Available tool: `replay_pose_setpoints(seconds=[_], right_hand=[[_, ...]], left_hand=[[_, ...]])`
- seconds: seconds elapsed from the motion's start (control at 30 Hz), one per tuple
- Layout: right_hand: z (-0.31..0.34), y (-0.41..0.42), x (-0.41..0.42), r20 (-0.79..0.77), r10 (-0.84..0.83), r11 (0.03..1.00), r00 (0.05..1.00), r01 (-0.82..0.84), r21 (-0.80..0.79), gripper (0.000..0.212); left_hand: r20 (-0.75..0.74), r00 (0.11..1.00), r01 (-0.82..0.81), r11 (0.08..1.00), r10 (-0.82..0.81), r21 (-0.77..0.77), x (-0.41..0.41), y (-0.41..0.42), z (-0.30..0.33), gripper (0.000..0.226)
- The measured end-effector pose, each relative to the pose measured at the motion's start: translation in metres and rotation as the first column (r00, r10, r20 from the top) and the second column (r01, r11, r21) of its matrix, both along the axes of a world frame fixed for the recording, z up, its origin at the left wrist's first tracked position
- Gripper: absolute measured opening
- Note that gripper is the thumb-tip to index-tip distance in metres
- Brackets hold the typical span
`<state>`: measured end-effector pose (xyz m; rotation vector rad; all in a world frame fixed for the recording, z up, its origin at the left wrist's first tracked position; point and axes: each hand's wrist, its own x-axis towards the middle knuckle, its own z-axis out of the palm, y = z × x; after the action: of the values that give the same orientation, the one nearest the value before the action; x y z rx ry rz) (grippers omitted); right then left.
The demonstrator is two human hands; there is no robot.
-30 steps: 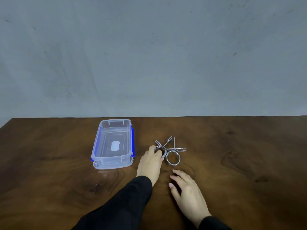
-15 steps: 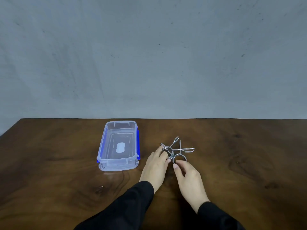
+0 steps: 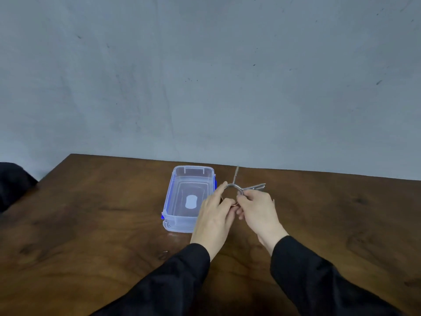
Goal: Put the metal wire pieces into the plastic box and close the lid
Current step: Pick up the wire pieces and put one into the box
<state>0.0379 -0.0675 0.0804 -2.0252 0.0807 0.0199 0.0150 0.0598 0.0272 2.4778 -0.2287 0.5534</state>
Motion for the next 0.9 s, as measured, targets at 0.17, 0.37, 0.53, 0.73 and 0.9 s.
replay_pose_setpoints(seconds=[0.17, 0.37, 0.53, 0.73, 0.9], right_hand=[[0.01, 0.038, 0.026, 0.003, 0.136, 0.98, 0.991, -0.134, -0.146, 0.028], [-0.001, 0.081, 0.046, 0.036, 0.264, 0.828, 0.964, -0.208, -0.521, 0.034], [-0.009, 0.1, 0.049, -0.045, 0.344, 0.623, 0.938, -0.264, -0.736, 0.039], [-0.006, 0.114, 0.051, -0.054, 0.421, 0.399, 0.905, -0.238, -0.886, 0.025], [-0.013, 0.124, 0.048, -0.124, 0.465, 0.276, 0.877, -0.277, -0.92, 0.017]], left_hand=[[0.013, 0.985, -0.17, 0.981, 0.172, -0.093, -0.017, 0.056, 0.007, 0.025], [-0.138, 0.908, -0.418, 0.866, 0.394, -0.273, -0.025, 0.113, -0.027, 0.042], [-0.249, 0.934, -0.329, 0.89, 0.257, -0.316, -0.024, 0.124, -0.045, 0.054], [-0.282, 0.935, -0.296, 0.913, 0.216, -0.282, -0.02, 0.124, -0.047, 0.058], [-0.309, 0.926, -0.306, 0.912, 0.218, -0.273, -0.019, 0.123, -0.046, 0.055]])
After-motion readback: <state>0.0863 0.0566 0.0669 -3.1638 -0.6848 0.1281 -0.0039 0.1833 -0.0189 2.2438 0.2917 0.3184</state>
